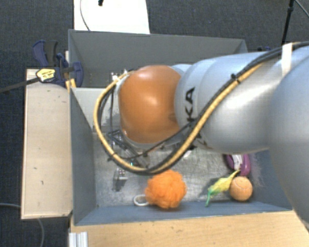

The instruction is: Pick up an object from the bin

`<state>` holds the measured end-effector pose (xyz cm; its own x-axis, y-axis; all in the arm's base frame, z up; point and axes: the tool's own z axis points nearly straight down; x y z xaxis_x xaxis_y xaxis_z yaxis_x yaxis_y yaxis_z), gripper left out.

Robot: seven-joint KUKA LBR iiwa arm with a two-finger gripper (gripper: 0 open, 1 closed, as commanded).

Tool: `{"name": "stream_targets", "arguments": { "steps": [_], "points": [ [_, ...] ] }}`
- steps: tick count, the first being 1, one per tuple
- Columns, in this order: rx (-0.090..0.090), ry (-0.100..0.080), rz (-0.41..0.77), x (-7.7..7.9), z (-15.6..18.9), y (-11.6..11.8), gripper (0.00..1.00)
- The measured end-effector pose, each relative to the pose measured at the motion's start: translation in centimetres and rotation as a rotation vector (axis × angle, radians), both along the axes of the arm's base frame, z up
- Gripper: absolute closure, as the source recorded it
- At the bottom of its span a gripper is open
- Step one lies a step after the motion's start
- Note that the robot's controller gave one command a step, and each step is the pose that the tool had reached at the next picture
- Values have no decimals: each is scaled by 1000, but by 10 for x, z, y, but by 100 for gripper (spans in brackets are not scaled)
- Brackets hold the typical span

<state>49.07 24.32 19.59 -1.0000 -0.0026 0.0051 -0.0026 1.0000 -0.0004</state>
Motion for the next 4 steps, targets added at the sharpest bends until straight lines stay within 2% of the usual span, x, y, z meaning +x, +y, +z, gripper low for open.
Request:
{"name": "stream_targets", "arguments": {
  "steps": [1,2,3,4],
  "points": [
    [2,-7,-4,2,4,-1,0],
    [3,-9,25,-1,-26,-54,0],
    [-2,-8,17,-1,-65,-84,0],
    [0,-2,82,-6,-82,-91,0]
  ]
}}
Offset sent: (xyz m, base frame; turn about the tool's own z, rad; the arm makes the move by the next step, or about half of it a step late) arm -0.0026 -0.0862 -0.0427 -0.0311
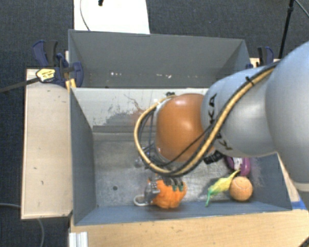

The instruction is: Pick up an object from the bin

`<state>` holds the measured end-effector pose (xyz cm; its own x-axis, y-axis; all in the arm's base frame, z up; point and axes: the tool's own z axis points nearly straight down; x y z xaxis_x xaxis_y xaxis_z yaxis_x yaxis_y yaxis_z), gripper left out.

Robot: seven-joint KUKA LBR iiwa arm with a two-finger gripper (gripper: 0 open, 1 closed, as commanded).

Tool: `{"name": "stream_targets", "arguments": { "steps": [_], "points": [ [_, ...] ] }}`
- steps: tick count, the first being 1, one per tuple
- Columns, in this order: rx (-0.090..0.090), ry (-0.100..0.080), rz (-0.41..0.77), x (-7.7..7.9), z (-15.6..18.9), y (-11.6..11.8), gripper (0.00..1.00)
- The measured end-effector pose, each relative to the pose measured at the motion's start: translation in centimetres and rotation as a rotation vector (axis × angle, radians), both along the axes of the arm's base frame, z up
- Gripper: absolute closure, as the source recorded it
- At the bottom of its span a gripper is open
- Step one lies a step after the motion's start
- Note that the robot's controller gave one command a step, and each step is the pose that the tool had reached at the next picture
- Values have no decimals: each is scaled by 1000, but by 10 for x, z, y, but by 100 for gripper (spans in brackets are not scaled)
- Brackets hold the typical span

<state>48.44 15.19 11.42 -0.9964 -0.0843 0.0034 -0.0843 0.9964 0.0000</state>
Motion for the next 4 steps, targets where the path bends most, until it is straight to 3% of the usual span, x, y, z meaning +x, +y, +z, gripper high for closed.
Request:
{"name": "stream_targets", "arguments": {
  "steps": [1,2,3,4],
  "points": [
    [2,-6,9,2,-14,-57,0],
    [-2,-6,24,16,-39,-80,0],
    [3,-8,-74,22,-42,-76,0],
    [2,-8,-83,26,-36,-113,0]
  ]
}}
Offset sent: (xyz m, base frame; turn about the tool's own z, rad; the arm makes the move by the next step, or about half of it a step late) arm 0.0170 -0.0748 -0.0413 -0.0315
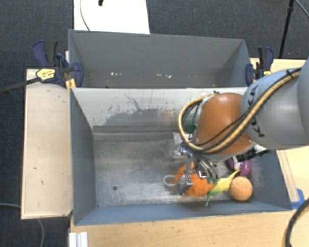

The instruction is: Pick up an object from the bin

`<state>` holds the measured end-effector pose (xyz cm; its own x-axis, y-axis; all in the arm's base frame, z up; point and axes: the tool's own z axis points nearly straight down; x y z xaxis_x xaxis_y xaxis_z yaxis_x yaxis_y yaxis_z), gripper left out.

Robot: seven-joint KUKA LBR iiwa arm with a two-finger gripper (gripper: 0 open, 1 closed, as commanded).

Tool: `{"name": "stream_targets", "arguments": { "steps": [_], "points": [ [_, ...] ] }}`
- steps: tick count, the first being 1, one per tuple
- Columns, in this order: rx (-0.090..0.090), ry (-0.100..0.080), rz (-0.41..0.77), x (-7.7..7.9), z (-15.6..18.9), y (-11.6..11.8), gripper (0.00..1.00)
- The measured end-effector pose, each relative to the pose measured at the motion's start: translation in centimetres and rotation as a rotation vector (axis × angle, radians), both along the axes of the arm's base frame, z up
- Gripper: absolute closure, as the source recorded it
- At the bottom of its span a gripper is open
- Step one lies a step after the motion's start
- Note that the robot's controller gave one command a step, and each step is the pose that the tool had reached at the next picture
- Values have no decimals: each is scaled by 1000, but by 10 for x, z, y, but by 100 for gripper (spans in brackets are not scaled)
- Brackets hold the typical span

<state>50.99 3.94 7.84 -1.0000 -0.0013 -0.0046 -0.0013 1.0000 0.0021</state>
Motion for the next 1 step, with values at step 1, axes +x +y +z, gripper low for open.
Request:
{"name": "stream_targets", "arguments": {
  "steps": [1],
  "points": [
    [1,-3,-213,4,-4,-15,100]
  ]
}}
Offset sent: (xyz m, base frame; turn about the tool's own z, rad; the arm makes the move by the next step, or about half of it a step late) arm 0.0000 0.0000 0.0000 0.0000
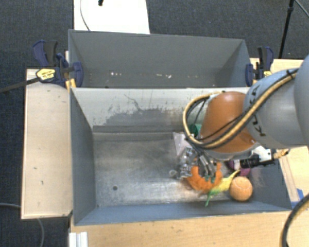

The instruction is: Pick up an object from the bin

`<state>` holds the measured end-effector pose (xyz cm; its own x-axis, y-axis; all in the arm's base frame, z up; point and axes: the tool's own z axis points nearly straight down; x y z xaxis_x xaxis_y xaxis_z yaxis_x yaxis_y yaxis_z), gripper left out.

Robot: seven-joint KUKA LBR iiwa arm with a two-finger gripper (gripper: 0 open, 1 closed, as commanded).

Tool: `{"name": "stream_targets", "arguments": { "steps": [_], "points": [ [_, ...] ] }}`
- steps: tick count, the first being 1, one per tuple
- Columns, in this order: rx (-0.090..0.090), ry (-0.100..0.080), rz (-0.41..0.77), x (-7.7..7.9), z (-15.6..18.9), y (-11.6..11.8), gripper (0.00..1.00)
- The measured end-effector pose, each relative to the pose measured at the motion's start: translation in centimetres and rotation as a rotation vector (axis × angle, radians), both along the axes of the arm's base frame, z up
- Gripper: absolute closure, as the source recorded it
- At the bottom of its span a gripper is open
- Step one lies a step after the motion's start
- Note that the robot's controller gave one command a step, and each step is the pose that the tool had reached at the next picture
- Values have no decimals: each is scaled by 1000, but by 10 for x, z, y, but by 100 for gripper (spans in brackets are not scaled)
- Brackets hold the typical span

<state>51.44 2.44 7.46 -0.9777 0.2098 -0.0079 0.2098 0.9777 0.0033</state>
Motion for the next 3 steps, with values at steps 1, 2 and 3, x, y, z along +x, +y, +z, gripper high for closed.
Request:
{"name": "stream_targets", "arguments": {
  "steps": [1,2,3],
  "points": [
    [0,0,-6,0,0,0,100],
    [0,0,-11,0,0,0,100],
    [1,0,-10,0,0,0,100]
  ]
}}
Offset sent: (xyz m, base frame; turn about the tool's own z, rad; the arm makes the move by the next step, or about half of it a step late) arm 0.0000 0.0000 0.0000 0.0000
